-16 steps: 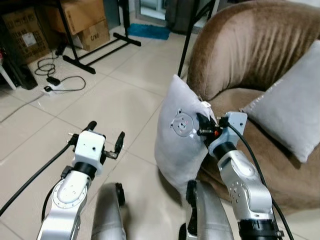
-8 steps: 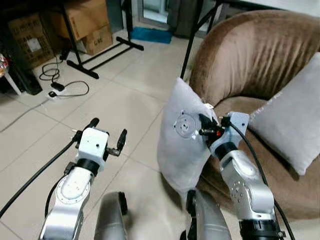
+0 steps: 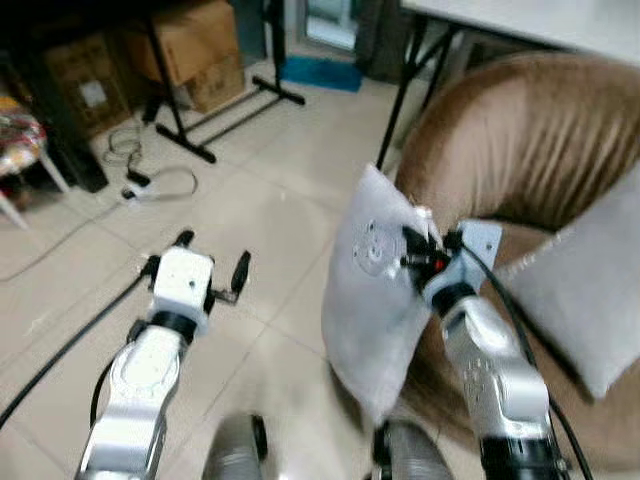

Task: Move the pillow to the sofa from floor

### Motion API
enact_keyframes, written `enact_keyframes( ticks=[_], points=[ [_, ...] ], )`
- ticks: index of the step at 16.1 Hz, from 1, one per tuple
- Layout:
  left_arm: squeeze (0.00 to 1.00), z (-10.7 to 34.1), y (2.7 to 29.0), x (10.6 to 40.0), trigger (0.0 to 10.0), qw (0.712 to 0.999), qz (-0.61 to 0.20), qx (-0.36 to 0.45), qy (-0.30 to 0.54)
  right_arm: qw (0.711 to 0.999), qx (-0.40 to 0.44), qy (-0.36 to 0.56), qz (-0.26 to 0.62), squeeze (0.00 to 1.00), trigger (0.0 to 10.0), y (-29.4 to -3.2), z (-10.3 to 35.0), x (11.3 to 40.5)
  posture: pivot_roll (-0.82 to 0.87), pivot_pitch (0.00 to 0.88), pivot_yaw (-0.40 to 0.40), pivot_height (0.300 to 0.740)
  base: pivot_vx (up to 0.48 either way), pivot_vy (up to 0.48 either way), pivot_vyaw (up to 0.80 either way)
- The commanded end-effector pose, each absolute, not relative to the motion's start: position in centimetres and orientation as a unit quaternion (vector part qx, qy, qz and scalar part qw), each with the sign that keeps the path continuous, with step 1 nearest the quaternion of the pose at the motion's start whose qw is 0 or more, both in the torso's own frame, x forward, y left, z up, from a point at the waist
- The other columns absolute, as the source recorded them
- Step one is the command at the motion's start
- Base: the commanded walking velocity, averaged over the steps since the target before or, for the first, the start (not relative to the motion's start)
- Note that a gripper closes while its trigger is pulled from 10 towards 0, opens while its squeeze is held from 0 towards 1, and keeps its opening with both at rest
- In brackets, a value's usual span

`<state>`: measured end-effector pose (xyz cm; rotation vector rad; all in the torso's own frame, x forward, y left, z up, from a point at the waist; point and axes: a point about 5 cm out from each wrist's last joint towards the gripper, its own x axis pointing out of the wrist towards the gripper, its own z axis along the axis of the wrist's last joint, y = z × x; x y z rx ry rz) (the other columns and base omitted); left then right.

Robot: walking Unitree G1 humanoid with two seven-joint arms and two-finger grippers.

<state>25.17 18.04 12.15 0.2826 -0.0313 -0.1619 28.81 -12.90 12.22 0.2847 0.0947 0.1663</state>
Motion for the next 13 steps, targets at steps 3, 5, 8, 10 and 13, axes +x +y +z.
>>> enact_keyframes(
  ticks=[3, 5, 8, 10, 13],
  points=[
    [0.33, 12.3, 18.2, 25.25, 10.0, 0.987, -0.073, 0.142, -0.017, 0.987, 0.138, 0.01, 0.08, 0.0, 10.0, -13.07, 13.81, 29.18, 0.08, 0.0, -0.027, 0.74, 0.0, 0.0, 0.0],
    [0.32, 12.3, 18.21, 25.22, 10.0, 0.987, -0.073, 0.142, -0.016, 0.987, 0.14, 0.011, 0.077, 0.0, 10.0, -13.13, 13.8, 29.15, 0.08, 0.0, -0.027, 0.74, 0.0, 0.0, 0.0],
    [0.32, 12.22, 18.22, 25.28, 10.0, 0.986, -0.073, 0.147, -0.012, 0.986, 0.15, 0.017, 0.063, 0.0, 10.0, -13.44, 13.54, 29.29, 0.08, 0.0, -0.025, 0.74, 0.0, 0.0, 0.0],
    [0.26, 12.26, 18.2, 25.34, 10.0, 0.986, -0.073, 0.148, -0.013, 0.985, 0.162, 0.016, 0.055, 0.0, 10.0, -13.57, 13.43, 29.27, 0.08, 0.0, -0.018, 0.74, 0.0, 0.0, 0.0],
    [0.24, 12.58, 18.16, 25.68, 10.0, 0.986, -0.076, 0.145, -0.018, 0.986, 0.163, 0.024, 0.033, 0.0, 10.0, -13.99, 12.97, 29.25, 0.08, 0.0, -0.007, 0.74, 0.0, 0.0, 0.0]
  ],
)
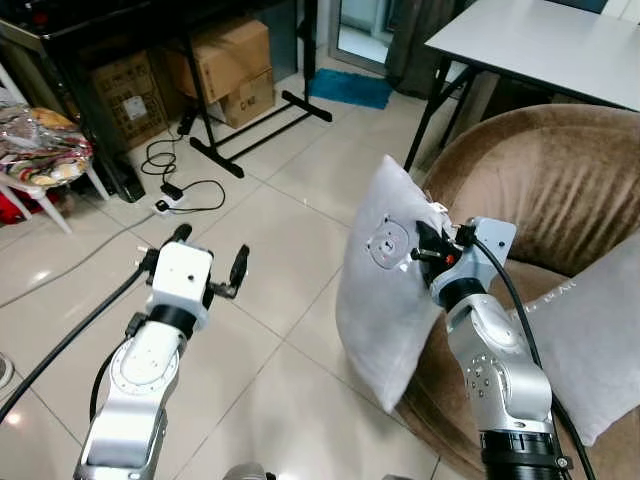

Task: Move the pillow to the sofa from floor

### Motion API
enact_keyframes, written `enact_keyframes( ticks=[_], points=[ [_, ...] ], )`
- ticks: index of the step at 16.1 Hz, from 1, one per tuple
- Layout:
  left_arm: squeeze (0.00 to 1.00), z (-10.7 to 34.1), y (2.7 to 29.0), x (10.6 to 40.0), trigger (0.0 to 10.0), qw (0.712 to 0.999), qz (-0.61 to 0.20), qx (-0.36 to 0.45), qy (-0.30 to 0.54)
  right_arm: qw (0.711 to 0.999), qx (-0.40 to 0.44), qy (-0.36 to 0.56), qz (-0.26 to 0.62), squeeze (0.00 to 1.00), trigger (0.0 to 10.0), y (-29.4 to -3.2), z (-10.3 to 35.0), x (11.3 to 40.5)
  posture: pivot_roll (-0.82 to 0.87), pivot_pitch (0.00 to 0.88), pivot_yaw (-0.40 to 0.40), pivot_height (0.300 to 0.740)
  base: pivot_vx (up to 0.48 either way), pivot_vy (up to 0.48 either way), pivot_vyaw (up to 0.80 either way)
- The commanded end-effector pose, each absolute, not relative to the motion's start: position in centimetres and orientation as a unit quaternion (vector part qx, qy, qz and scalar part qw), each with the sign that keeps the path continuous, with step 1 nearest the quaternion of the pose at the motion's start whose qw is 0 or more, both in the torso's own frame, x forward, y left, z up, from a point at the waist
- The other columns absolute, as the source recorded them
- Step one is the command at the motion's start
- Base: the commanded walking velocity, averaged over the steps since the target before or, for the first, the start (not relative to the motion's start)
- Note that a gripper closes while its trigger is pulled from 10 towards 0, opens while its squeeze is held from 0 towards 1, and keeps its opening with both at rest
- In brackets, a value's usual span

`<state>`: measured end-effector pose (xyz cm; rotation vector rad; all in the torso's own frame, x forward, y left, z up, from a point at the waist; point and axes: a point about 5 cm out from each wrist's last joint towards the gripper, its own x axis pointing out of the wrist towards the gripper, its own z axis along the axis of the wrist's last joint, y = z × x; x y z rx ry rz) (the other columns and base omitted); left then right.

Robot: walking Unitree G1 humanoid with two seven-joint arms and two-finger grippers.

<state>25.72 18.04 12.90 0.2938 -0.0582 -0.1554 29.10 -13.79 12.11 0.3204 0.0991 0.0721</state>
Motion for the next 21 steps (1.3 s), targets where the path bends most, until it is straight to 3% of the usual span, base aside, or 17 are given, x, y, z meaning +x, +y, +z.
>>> enact_keyframes(
  ticks=[1, 7, 12, 21],
  points=[
    [0.23, 12.7, 18.2, 25.8, 10.0, 0.986, -0.079, 0.146, -0.02, 0.986, 0.161, 0.028, 0.025, 0.0, 10.0, -14.1, 12.8, 29.2, 0.08, 0.0, 0.0, 0.74, 0.0, 0.251, -0.77],
    [0.22, 13.0, 18.3, 26.4, 10.0, 0.984, -0.083, 0.153, -0.021, 0.985, 0.162, 0.051, -0.009, 0.0, 10.0, -14.3, 11.8, 29.2, 0.08, 0.0, 0.029, 0.74, 0.0, 0.406, -0.77],
    [0.26, 13.2, 18.9, 26.3, 10.0, 0.986, -0.072, 0.146, -0.022, 0.987, 0.147, 0.061, 0.004, 0.0, 10.0, -13.4, 11.6, 29.6, 0.1, 0.0, 0.012, 0.74, 0.0, 0.0, 0.0],
    [0.27, 12.8, 18.9, 25.5, 10.0, 0.987, -0.076, 0.14, -0.014, 0.991, 0.114, 0.066, 0.039, 0.0, 10.0, -12.6, 11.7, 30.4, 0.11, 0.0, -0.031, 0.74, 0.306, 0.0, 0.0]
  ],
)
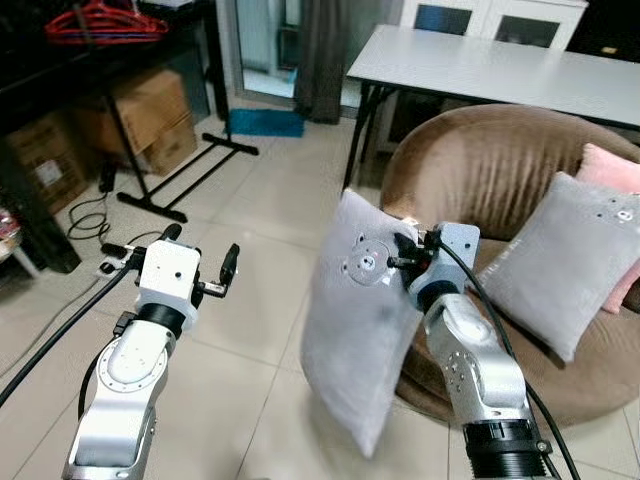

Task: Move the pillow to the sofa from floor

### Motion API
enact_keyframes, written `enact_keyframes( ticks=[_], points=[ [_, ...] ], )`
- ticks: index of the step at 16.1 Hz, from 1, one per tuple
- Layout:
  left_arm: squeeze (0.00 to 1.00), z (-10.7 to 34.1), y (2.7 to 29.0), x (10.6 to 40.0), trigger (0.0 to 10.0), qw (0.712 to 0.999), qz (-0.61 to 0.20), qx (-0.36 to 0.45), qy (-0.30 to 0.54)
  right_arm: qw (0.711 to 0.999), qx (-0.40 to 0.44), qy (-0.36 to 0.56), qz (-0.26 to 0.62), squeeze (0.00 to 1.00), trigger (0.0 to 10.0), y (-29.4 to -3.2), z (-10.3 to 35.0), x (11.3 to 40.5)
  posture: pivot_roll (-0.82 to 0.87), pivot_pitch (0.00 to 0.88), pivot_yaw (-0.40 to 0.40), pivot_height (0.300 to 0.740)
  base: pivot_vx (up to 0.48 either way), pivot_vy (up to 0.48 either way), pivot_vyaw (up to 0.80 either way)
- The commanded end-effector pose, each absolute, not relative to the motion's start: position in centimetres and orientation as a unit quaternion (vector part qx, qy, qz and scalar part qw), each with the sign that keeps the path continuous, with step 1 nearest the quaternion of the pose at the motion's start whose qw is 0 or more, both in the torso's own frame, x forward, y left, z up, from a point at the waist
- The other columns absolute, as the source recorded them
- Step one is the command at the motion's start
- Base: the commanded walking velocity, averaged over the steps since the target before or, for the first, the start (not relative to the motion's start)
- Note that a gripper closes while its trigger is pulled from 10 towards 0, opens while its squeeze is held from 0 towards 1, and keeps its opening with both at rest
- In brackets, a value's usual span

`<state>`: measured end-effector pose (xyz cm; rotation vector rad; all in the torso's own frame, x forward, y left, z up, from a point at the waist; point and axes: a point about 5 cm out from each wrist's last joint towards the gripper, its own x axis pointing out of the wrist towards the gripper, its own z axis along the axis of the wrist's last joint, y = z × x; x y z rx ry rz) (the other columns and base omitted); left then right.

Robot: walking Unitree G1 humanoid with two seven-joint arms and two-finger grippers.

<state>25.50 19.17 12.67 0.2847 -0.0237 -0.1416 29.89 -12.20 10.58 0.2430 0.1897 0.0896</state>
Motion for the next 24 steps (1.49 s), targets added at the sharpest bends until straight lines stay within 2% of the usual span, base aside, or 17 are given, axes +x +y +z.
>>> enact_keyframes(
  ticks=[1, 3, 5, 24],
  points=[
    [0.27, 12.8, 18.9, 25.4, 10.0, 0.987, -0.077, 0.141, -0.013, 0.99, 0.116, 0.066, 0.04, 0.0, 10.0, -12.6, 11.8, 30.5, 0.11, 0.0, -0.031, 0.74, 0.311, 0.0, 0.0],
    [0.27, 12.7, 18.9, 25.4, 10.0, 0.987, -0.079, 0.143, -0.012, 0.99, 0.119, 0.065, 0.043, 0.0, 10.0, -12.6, 11.9, 30.7, 0.11, 0.0, -0.034, 0.74, 0.306, 0.0, 0.0],
    [0.27, 12.6, 18.7, 25.3, 10.0, 0.985, -0.091, 0.147, -0.008, 0.99, 0.116, 0.069, 0.044, 0.0, 10.0, -12.7, 11.8, 30.8, 0.11, 0.0, -0.035, 0.74, 0.292, 0.0, -0.8],
    [0.27, 11.9, 18.6, 24.6, 10.0, 0.977, -0.145, 0.157, 0.018, 0.992, 0.112, 0.036, 0.039, 0.0, 10.0, -13.0, 14.0, 31.4, 0.12, 0.0, -0.036, 0.74, 0.267, 0.0, -0.08]
  ],
)
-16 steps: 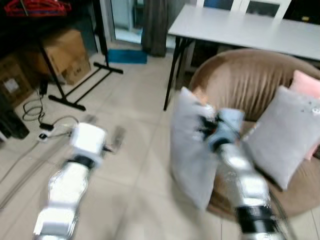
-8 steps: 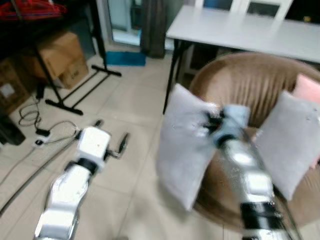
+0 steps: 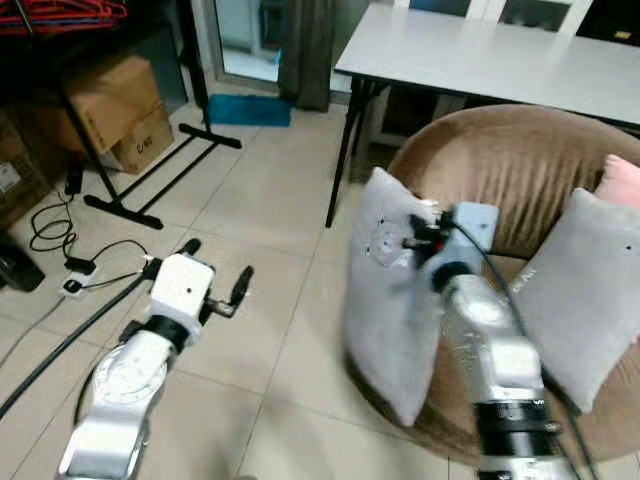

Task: Move the pillow to the sofa from floor

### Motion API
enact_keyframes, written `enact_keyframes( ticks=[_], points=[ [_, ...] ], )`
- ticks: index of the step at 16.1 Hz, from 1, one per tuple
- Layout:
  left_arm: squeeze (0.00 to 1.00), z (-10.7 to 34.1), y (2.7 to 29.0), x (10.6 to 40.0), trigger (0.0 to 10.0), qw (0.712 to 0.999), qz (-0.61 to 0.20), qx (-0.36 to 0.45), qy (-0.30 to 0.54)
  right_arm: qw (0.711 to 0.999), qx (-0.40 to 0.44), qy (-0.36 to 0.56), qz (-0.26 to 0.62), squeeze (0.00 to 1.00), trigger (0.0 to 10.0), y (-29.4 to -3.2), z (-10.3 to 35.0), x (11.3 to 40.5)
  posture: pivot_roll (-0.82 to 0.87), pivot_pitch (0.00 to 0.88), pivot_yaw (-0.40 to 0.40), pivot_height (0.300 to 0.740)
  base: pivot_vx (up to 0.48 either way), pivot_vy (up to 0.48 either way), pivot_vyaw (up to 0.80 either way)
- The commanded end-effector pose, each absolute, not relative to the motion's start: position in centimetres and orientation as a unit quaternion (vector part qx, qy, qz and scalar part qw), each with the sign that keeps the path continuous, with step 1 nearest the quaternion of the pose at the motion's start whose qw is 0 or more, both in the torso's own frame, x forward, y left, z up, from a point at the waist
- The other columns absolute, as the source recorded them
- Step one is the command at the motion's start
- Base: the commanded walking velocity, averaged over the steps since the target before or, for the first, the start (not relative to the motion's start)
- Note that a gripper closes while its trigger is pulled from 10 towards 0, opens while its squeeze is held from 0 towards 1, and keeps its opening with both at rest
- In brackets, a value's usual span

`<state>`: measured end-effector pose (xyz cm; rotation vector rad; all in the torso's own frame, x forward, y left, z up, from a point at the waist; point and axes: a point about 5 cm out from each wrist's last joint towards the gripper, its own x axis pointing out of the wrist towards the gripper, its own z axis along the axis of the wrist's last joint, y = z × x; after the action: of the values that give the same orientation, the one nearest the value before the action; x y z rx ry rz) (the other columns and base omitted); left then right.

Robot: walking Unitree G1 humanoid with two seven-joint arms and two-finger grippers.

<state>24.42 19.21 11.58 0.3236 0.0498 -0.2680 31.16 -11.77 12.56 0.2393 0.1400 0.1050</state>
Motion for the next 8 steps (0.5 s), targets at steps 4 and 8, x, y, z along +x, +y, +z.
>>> enact_keyframes(
  ticks=[4, 8],
  points=[
    [0.27, 11.84, 18.55, 24.57, 10.0, 0.976, -0.149, 0.157, 0.02, 0.992, 0.116, 0.043, 0.03, 0.0, 10.0, -13.73, 13.72, 31.33, 0.12, 0.0, -0.032, 0.74, 0.251, 0.0, -0.8],
    [0.27, 11.86, 18.52, 24.63, 10.0, 0.976, -0.151, 0.157, 0.019, 0.993, 0.109, 0.043, 0.019, 0.0, 10.0, -14.09, 13.64, 31.17, 0.11, 0.0, -0.028, 0.74, 0.252, 0.0, -0.8]
  ],
)
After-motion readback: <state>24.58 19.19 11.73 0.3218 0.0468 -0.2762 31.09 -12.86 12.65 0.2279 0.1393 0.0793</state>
